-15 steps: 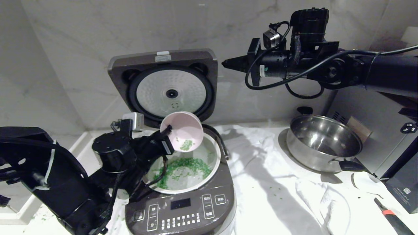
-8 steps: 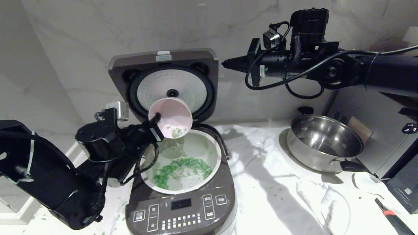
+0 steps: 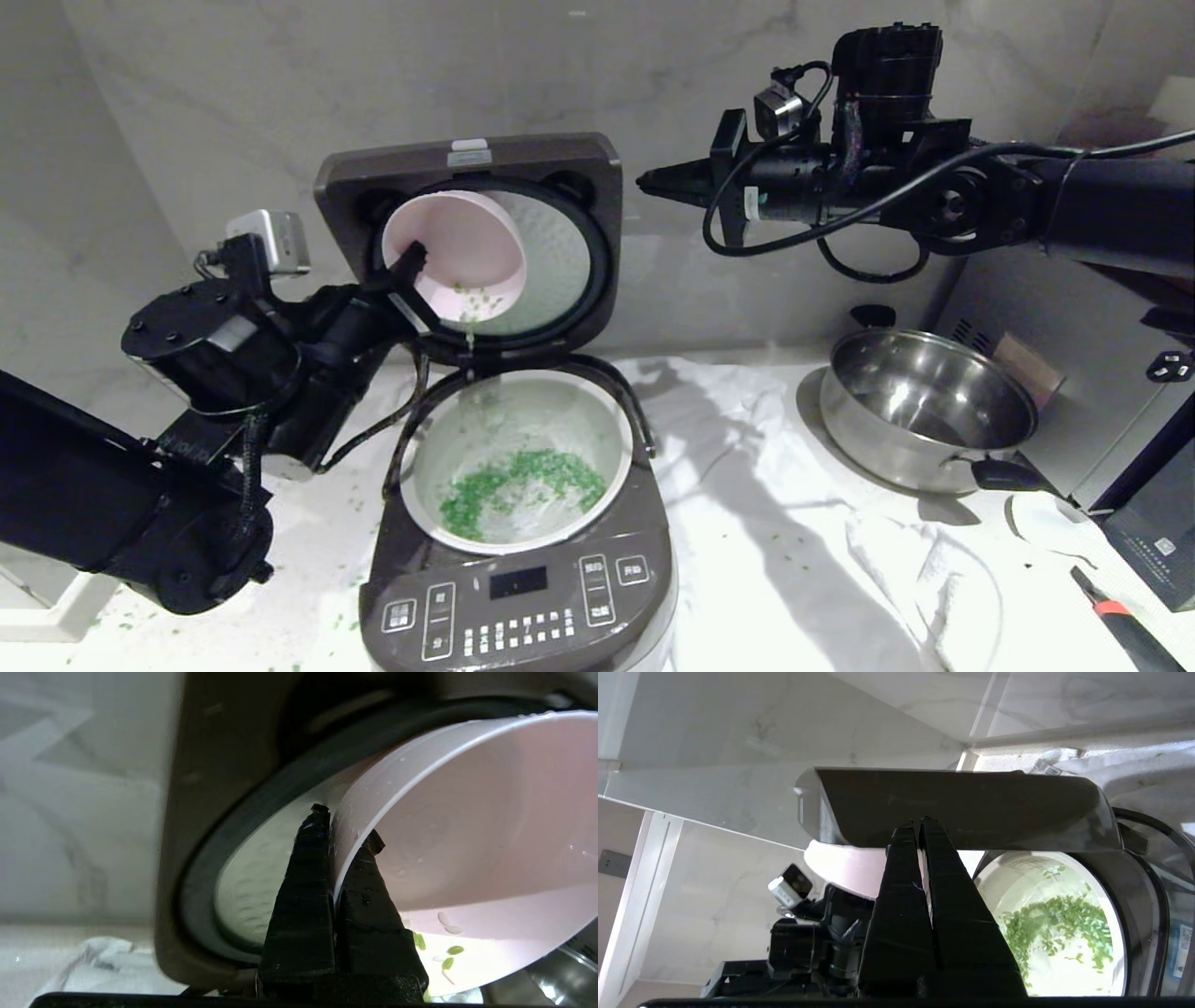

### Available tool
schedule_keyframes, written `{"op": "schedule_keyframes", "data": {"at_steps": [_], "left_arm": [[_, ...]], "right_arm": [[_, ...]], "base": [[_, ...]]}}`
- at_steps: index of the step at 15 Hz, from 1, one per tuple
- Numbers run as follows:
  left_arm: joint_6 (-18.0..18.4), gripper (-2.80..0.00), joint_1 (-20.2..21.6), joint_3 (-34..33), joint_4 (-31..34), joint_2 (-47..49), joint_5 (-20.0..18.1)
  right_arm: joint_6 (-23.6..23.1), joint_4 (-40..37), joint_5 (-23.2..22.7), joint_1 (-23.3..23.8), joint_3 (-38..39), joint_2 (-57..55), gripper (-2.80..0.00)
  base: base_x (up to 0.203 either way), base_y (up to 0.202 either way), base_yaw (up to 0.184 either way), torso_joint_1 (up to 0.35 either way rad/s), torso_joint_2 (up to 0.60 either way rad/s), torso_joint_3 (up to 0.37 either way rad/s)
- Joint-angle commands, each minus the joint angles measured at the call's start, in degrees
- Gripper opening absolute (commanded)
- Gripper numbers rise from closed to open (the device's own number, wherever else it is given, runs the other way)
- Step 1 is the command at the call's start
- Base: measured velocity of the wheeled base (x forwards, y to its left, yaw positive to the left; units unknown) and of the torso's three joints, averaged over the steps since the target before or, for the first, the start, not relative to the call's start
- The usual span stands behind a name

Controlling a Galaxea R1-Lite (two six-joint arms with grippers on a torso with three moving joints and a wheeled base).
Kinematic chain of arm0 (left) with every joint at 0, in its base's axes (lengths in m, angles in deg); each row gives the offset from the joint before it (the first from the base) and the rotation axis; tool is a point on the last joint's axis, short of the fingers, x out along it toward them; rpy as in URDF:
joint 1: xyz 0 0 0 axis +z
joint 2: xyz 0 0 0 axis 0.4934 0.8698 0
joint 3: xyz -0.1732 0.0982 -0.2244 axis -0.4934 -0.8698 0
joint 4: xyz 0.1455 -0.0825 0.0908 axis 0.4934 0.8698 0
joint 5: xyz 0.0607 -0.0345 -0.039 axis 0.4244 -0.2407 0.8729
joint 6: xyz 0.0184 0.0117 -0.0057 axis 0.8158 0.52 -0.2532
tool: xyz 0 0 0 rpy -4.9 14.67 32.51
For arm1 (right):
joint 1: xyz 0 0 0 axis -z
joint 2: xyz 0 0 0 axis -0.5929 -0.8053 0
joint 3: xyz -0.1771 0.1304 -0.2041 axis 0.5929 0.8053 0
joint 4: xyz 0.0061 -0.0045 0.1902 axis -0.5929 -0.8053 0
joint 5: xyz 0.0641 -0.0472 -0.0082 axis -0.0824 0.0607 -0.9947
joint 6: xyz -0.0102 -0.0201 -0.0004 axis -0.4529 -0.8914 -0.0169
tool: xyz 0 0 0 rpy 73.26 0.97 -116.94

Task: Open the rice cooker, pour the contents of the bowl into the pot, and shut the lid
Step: Pour the water from the bowl into the rice cooker

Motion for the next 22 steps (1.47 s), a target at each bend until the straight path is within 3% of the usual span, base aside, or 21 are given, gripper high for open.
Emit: {"op": "schedule_keyframes", "data": {"at_steps": [1, 13, 16, 19, 22], "left_arm": [[0.05, -2.8, -1.04, -0.51, -0.59, -0.26, 0.31], [-1.15, -2.8, -1.23, -4.06, -0.59, -0.39, 0.17], [-1.31, -2.8, -1.84, -8.22, -0.59, -3.5, -5.1], [-1.23, -2.8, -0.45, -8.64, -0.37, -5.88, -6.65], [-1.36, -2.8, -0.22, -7.9, 11.17, -9.08, -6.89]], "right_arm": [[0.27, 0.07, -0.31, 0.02, -0.02, -0.13, -2.8], [0.19, 0.07, -0.22, -0.07, 1.11, -0.05, -2.8], [0.19, 0.07, -0.22, -0.35, 1.59, 0.13, -2.8], [0.19, -0.02, -0.22, -0.59, 1.65, 0.39, -2.8], [0.19, -0.23, -0.16, -0.81, 2.35, 1.42, -2.8]], "base": [[0.0, 0.0, 0.0, 0.0, 0.0, 0.0], [0.0, 0.0, 0.0, 0.0, 0.0, 0.0], [0.0, 0.0, 0.0, 0.0, 0.0, 0.0], [0.0, 0.0, 0.0, 0.0, 0.0, 0.0], [0.0, 0.0, 0.0, 0.0, 0.0, 0.0]]}}
